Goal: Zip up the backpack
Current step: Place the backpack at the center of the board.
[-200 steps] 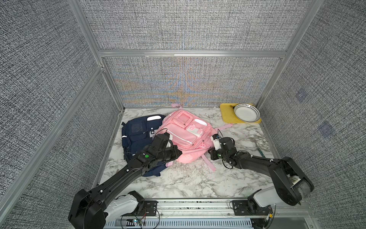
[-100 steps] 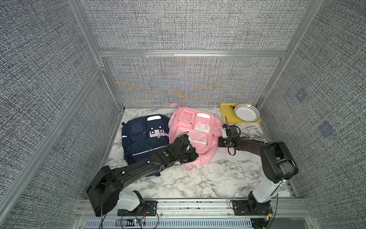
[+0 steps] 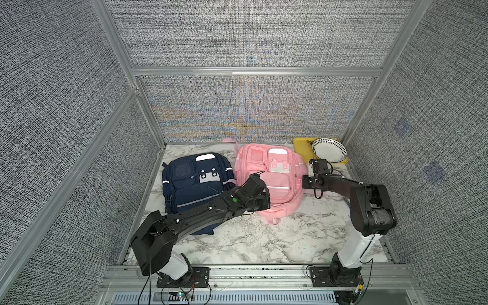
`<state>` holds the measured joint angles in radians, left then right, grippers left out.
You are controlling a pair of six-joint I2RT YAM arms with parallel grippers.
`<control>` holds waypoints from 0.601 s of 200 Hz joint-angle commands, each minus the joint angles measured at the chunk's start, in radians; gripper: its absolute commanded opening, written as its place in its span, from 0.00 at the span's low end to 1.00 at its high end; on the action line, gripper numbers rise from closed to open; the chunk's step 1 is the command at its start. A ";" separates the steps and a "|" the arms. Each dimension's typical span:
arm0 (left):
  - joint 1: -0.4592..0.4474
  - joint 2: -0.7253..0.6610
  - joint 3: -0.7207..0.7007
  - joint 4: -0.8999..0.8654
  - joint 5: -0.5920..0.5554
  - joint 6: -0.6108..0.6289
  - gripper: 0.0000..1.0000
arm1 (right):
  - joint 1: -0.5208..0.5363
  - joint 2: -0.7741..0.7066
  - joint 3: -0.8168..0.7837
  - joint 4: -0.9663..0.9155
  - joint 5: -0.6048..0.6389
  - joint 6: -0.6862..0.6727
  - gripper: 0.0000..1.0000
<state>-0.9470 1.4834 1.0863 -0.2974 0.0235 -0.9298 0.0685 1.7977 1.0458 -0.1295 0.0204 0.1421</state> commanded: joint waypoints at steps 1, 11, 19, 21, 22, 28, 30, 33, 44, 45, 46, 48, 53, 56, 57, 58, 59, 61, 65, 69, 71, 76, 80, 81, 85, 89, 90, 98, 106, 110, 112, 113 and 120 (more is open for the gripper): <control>0.028 -0.038 0.002 -0.150 -0.149 0.072 0.07 | -0.001 -0.031 -0.008 -0.024 0.009 -0.018 0.00; 0.048 -0.050 -0.002 -0.170 -0.161 0.089 0.09 | -0.001 -0.045 -0.015 -0.031 0.010 -0.013 0.02; 0.065 -0.056 -0.004 -0.187 -0.175 0.102 0.11 | -0.001 -0.061 -0.025 -0.030 0.003 -0.008 0.03; 0.070 -0.056 -0.005 -0.190 -0.176 0.103 0.12 | 0.000 -0.066 -0.027 -0.031 0.000 -0.007 0.04; 0.072 -0.056 -0.005 -0.192 -0.177 0.105 0.12 | -0.001 -0.067 -0.029 -0.031 -0.003 -0.005 0.04; 0.085 -0.058 -0.006 -0.196 -0.185 0.112 0.13 | 0.000 -0.084 -0.037 -0.030 -0.019 0.003 0.09; 0.089 -0.058 -0.010 -0.197 -0.186 0.115 0.13 | 0.000 -0.088 -0.039 -0.030 -0.025 0.006 0.11; 0.096 -0.058 -0.013 -0.197 -0.186 0.119 0.13 | 0.001 -0.098 -0.044 -0.031 -0.033 0.011 0.14; 0.128 -0.056 -0.025 -0.198 -0.184 0.125 0.15 | 0.007 -0.135 -0.067 -0.027 -0.070 0.031 0.25; 0.129 -0.056 -0.026 -0.198 -0.183 0.126 0.15 | 0.008 -0.137 -0.068 -0.027 -0.073 0.032 0.25; 0.133 -0.055 -0.027 -0.198 -0.182 0.127 0.15 | 0.009 -0.141 -0.070 -0.027 -0.075 0.033 0.25; 0.139 -0.055 -0.029 -0.196 -0.181 0.128 0.15 | 0.012 -0.147 -0.073 -0.028 -0.077 0.035 0.27; 0.154 -0.055 -0.036 -0.195 -0.176 0.132 0.16 | 0.019 -0.164 -0.081 -0.030 -0.083 0.044 0.30; 0.164 -0.056 -0.038 -0.194 -0.175 0.134 0.16 | 0.026 -0.176 -0.085 -0.032 -0.084 0.048 0.32; 0.167 -0.056 -0.040 -0.194 -0.174 0.135 0.17 | 0.028 -0.179 -0.087 -0.033 -0.085 0.050 0.33; 0.168 -0.056 -0.041 -0.193 -0.174 0.136 0.17 | 0.029 -0.182 -0.088 -0.033 -0.085 0.051 0.34; 0.172 -0.056 -0.043 -0.192 -0.174 0.136 0.17 | 0.032 -0.187 -0.091 -0.033 -0.086 0.052 0.35; 0.177 -0.055 -0.045 -0.191 -0.176 0.139 0.18 | 0.034 -0.194 -0.094 -0.033 -0.088 0.055 0.36; 0.188 -0.056 -0.048 -0.191 -0.177 0.143 0.19 | 0.044 -0.209 -0.101 -0.033 -0.095 0.061 0.38; 0.198 -0.057 -0.051 -0.193 -0.181 0.148 0.21 | 0.056 -0.223 -0.107 -0.035 -0.100 0.067 0.39; 0.201 -0.057 -0.053 -0.194 -0.183 0.151 0.22 | 0.061 -0.230 -0.109 -0.035 -0.103 0.069 0.40; 0.214 -0.058 -0.057 -0.196 -0.191 0.158 0.24 | 0.079 -0.247 -0.114 -0.039 -0.109 0.072 0.41; 0.222 -0.057 -0.058 -0.196 -0.196 0.166 0.25 | 0.092 -0.258 -0.115 -0.044 -0.104 0.074 0.42; 0.225 -0.057 -0.058 -0.197 -0.196 0.168 0.25 | 0.097 -0.260 -0.114 -0.046 -0.101 0.075 0.42; 0.233 -0.055 -0.058 -0.199 -0.201 0.174 0.26 | 0.111 -0.271 -0.112 -0.055 -0.085 0.080 0.43; 0.243 -0.052 -0.057 -0.201 -0.203 0.180 0.26 | 0.125 -0.279 -0.109 -0.062 -0.069 0.084 0.44; 0.245 -0.051 -0.056 -0.201 -0.204 0.181 0.26 | 0.129 -0.280 -0.108 -0.063 -0.065 0.085 0.44; 0.259 -0.042 -0.051 -0.203 -0.204 0.194 0.27 | 0.151 -0.298 -0.100 -0.073 -0.040 0.094 0.45; 0.270 -0.027 -0.044 -0.201 -0.206 0.202 0.27 | 0.168 -0.311 -0.091 -0.077 -0.034 0.107 0.46; 0.274 -0.020 -0.038 -0.197 -0.206 0.206 0.27 | 0.178 -0.318 -0.087 -0.075 -0.034 0.117 0.46; 0.276 -0.016 -0.037 -0.194 -0.206 0.208 0.27 | 0.181 -0.321 -0.085 -0.073 -0.035 0.121 0.46; 0.277 -0.014 -0.036 -0.193 -0.206 0.208 0.27 | 0.184 -0.322 -0.084 -0.070 -0.037 0.125 0.47; 0.284 0.005 -0.030 -0.181 -0.199 0.212 0.27 | 0.205 -0.328 -0.081 -0.050 -0.054 0.139 0.47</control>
<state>-0.6853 1.4506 1.0370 -0.4961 -0.1608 -0.7635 0.2295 1.4960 0.9470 -0.1875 -0.0444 0.2188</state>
